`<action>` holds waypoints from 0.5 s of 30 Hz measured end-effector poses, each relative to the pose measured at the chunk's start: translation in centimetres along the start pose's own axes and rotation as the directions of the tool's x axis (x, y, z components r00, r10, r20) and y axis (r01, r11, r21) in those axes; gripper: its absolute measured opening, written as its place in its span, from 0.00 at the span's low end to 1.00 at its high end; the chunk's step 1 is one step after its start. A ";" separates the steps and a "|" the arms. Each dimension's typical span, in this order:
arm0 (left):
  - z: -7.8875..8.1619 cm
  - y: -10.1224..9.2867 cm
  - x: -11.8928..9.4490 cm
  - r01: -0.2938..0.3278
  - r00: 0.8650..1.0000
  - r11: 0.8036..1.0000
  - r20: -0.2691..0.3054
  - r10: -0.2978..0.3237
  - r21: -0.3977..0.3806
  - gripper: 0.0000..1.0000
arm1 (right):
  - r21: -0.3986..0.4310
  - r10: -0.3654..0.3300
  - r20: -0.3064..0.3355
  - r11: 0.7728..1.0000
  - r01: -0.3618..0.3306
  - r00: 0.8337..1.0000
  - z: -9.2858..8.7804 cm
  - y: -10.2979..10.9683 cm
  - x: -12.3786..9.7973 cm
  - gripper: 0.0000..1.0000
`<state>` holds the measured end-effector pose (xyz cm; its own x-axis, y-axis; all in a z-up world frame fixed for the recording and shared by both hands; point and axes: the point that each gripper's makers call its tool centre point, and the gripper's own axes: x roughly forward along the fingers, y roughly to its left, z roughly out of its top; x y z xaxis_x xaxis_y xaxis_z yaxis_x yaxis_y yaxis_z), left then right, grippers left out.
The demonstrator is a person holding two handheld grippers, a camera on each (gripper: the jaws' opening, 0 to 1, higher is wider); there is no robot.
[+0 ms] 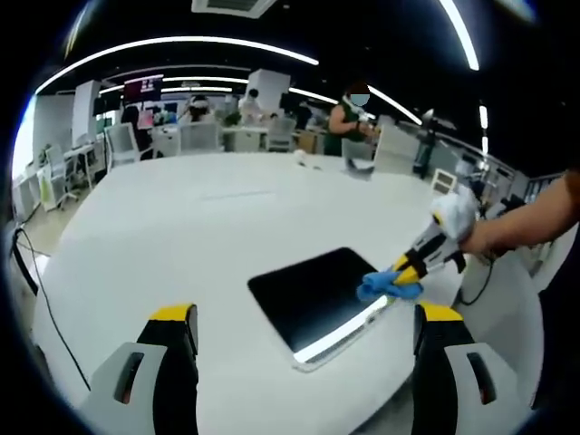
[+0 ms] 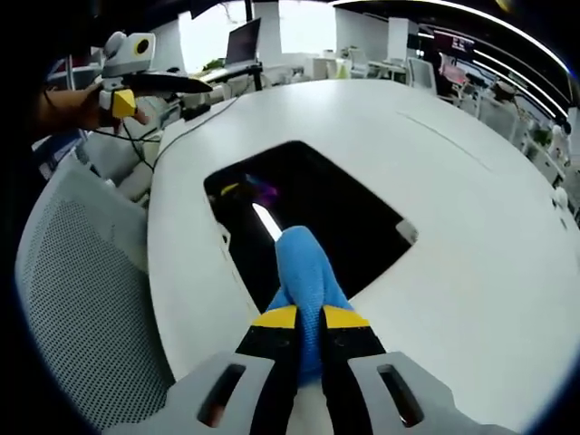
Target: Wipe the mirror surface with the cleaning cloth until all visible marks leave the cleaned area.
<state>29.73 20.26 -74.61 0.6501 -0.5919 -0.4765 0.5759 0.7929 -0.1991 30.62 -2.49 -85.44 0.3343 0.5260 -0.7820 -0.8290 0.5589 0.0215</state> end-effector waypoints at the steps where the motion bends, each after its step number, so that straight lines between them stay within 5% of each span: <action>1: -0.1 0.0 0.1 0.000 1.000 1.000 -0.001 0.000 -0.001 1.00 | -0.003 -0.001 0.000 1.000 0.001 1.000 0.1 -0.1 0.0 0.03; 15: -0.4 0.2 0.5 0.002 1.000 1.000 -0.016 -0.003 -0.012 1.00 | -0.028 -0.011 -0.010 1.000 0.011 1.000 1.2 -2.2 0.9 0.03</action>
<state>29.95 20.22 -75.24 0.6406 -0.5916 -0.4896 0.5718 0.7930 -0.2102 33.32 -2.51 -85.43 0.3393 0.5136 -0.7881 -0.8377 0.5462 -0.0048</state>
